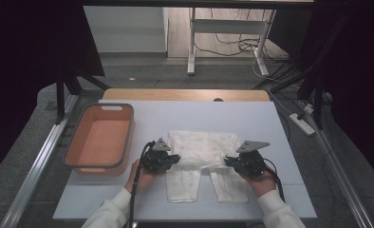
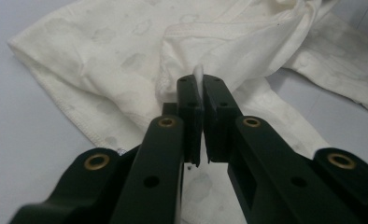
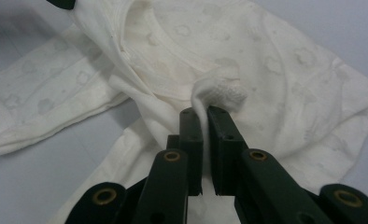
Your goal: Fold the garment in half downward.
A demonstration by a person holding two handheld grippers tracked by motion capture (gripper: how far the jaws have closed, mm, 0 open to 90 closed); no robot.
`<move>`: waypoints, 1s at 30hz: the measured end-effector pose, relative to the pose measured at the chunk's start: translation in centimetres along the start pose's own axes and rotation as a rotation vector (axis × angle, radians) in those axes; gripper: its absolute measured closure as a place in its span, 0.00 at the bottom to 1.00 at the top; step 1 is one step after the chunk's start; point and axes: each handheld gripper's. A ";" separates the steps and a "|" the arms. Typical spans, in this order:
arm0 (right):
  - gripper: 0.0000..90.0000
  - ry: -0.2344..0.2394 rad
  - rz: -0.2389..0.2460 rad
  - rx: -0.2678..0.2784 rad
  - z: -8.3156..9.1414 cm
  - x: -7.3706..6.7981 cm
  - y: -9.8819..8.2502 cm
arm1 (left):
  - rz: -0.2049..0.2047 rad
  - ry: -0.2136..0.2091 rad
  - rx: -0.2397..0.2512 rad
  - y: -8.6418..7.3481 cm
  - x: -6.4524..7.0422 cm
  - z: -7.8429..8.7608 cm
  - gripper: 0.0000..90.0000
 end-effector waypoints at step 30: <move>0.94 0.006 0.020 0.009 1.3 -0.9 -1.2 | -0.014 -0.027 -0.007 -0.9 1.4 0.3 0.95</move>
Point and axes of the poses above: each handheld gripper's, and its own axes: z roughly backward along the jaws, y roughly out of its top, x roughly to its right, and after that the axes turned 3 degrees about -y, right-handed
